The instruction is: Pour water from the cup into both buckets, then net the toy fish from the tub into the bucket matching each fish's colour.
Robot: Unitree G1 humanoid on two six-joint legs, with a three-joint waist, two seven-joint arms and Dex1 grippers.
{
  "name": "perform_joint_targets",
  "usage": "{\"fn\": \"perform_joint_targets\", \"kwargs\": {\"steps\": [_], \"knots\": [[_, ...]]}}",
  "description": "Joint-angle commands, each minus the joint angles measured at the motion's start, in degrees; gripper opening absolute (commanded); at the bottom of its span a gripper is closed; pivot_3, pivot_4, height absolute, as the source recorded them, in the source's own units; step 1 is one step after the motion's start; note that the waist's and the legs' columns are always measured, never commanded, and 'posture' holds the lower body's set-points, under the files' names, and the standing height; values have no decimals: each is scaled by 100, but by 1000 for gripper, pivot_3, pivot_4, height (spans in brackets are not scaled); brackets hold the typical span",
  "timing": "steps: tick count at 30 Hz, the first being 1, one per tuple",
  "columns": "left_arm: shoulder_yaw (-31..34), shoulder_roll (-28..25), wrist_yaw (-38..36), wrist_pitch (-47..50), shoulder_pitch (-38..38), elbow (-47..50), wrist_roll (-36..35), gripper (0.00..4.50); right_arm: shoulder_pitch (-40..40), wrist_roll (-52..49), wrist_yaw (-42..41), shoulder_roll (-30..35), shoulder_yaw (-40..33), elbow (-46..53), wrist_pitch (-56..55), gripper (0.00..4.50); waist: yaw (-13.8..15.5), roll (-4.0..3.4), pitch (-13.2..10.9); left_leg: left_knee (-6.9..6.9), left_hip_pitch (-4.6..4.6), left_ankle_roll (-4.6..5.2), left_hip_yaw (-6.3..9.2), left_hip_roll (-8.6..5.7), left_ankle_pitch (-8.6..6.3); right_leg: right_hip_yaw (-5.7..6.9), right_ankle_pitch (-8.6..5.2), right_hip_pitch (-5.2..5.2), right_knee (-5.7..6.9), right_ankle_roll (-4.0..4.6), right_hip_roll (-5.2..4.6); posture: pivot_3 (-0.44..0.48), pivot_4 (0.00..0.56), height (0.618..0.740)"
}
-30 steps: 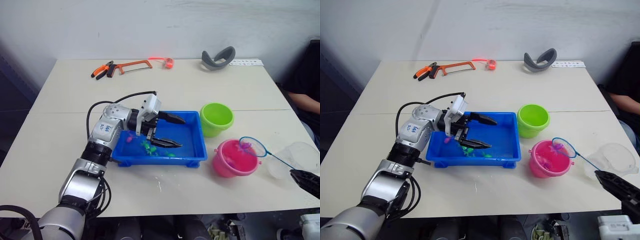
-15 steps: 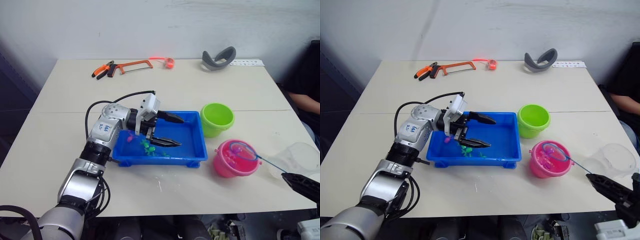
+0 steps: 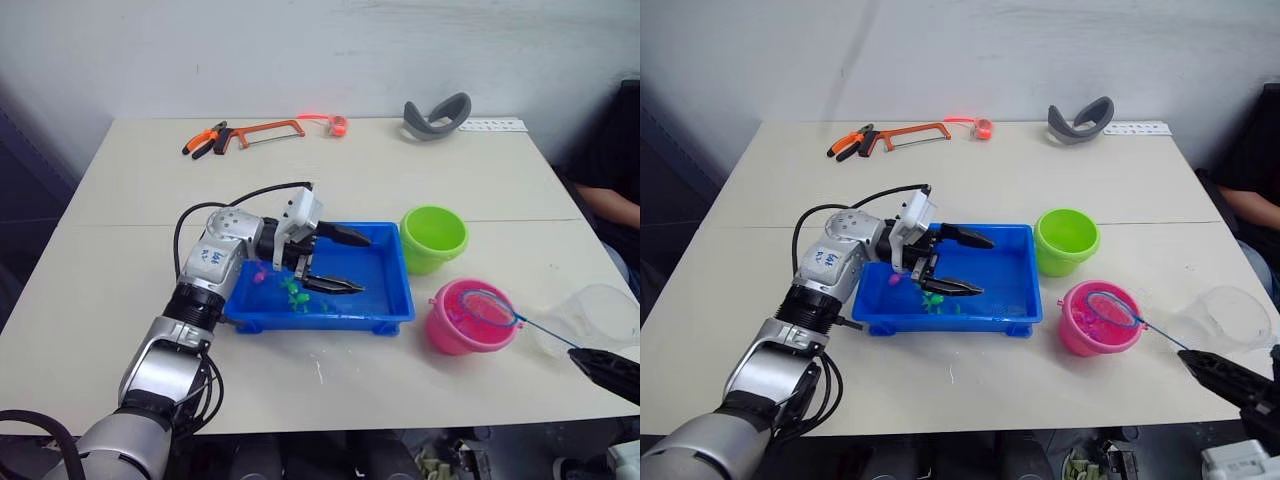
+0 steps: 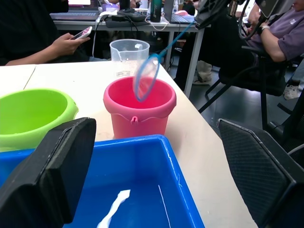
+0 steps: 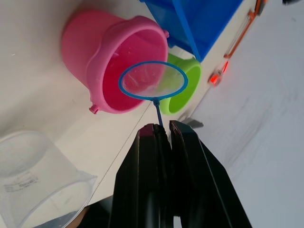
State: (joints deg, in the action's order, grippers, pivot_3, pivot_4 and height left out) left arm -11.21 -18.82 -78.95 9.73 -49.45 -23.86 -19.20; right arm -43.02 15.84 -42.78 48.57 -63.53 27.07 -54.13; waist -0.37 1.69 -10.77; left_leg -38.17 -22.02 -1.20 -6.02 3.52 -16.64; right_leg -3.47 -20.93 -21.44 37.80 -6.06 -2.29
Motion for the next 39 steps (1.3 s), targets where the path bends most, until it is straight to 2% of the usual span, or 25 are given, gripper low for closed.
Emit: {"fn": "perform_joint_targets", "kwargs": {"steps": [1,6,8,11,13,16,18,22,30,39], "knots": [[101,-59,-26,-119,-107,-10,45,4448,-40,-1022,-67,13,-95,127,830,0,-1,0,0,-1,0,0,1,-1,0,1,0,1,0,0,0,0,150,740],[158,-314,-73,-46,-48,-44,85,4448,-130,-2914,-346,128,342,775,2782,0,-32,0,0,5,0,0,5,10,0,-3,-1,1,0,2,2,0,150,740],[247,-559,-30,64,14,-31,96,4448,81,-3853,-287,523,709,1103,4061,0,-80,-1,0,6,0,0,8,19,-1,-5,-1,1,1,3,1,0,150,740],[428,-972,76,379,209,199,56,4448,932,-5313,208,1365,1674,1328,5774,0,-174,0,0,5,1,4,5,28,-1,-4,0,2,5,1,-10,0,150,740],[527,-1225,188,552,369,397,68,4448,1631,-5855,402,1778,2462,1362,6478,0,-217,-1,0,5,1,8,6,28,0,-3,0,2,8,1,-16,0,150,740],[761,-1680,354,772,699,810,51,4448,3008,-6192,592,1890,3864,1282,7111,0,-192,-1,0,10,-15,6,30,33,3,-6,-4,-12,9,9,-27,0,150,740],[987,-2010,473,980,945,1065,-8,4448,4034,-6179,608,1686,4806,1077,7544,0,-166,-3,-2,10,-30,-1,45,39,2,0,-8,-24,7,15,-24,0,150,740],[1506,-2676,781,1363,1690,1683,-58,4448,5911,-5422,416,882,6576,293,8277,0,-170,-3,-5,4,-36,0,39,38,1,4,-8,-32,5,15,-27,0,150,740],[2302,-3262,1248,1877,3021,2831,-275,4448,7344,-4668,-173,-357,7901,-678,8792,0,-146,-1,-4,5,-40,11,28,31,-4,16,-8,-38,10,15,-40,0,150,740],[2711,-3494,1533,2082,3666,3331,-442,4448,8111,-3907,-689,-1353,8615,-1773,8905,0,-169,1,-3,10,-38,9,1,36,-5,26,-8,-60,25,16,-41,0,150,740]]}}
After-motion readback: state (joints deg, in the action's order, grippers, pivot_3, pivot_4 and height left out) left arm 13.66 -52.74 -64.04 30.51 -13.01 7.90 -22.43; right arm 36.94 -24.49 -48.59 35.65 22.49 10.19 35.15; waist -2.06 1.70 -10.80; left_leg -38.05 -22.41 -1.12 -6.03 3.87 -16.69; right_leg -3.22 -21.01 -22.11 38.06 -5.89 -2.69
